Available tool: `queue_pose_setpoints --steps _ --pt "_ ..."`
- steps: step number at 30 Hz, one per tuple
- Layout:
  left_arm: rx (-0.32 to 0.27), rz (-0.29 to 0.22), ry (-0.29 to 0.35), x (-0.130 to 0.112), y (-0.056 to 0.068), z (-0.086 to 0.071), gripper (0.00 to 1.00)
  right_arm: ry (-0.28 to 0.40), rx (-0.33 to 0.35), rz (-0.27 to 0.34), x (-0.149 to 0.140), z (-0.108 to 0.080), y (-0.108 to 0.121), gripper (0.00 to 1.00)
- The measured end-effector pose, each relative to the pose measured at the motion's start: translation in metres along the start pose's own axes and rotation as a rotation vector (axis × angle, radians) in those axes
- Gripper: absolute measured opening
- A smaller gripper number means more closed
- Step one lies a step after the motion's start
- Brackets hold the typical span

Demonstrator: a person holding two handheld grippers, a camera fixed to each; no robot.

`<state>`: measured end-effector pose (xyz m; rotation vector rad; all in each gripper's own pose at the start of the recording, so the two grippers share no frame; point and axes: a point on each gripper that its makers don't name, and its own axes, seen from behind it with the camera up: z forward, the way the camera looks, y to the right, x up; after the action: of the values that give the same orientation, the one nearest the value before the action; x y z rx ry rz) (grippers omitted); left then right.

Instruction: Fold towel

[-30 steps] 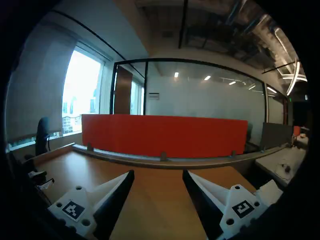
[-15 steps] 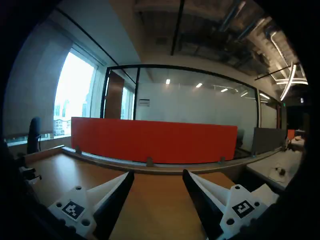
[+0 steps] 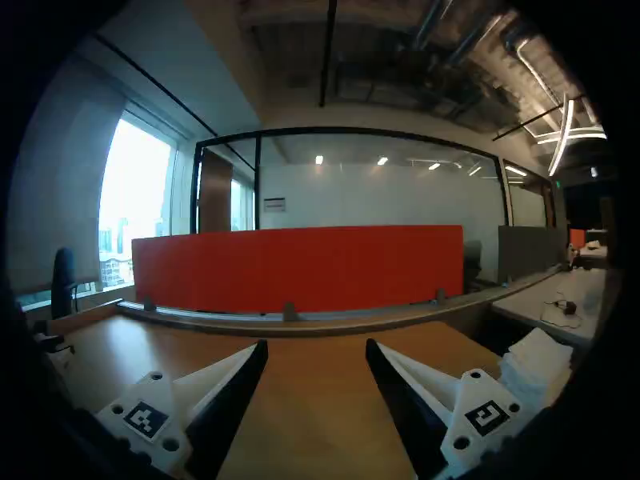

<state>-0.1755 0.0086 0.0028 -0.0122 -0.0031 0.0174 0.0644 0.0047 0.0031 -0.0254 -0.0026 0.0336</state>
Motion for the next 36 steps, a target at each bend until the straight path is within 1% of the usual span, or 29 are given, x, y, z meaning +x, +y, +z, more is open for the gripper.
queue_pose_setpoints --steps 3,9,15,21,36 --pt "0.0 0.0 0.0 0.0 0.0 0.0 0.95 0.008 -0.003 -0.003 -0.009 0.001 0.003 0.95" --pt "0.0 0.0 0.0 0.0 0.0 0.0 0.95 0.023 0.0 0.017 -0.029 0.003 0.005 0.94" --pt "0.0 0.0 0.0 0.0 0.001 0.0 0.95 0.015 0.006 0.013 -0.055 0.0 0.009 0.94" --pt "0.0 0.0 0.0 0.0 0.001 0.0 0.95 0.0 -0.02 0.005 -0.074 0.0 0.016 0.94" --pt "0.0 0.0 0.0 0.0 0.001 0.0 0.95 0.002 -0.004 0.008 -0.095 0.003 0.01 0.95"
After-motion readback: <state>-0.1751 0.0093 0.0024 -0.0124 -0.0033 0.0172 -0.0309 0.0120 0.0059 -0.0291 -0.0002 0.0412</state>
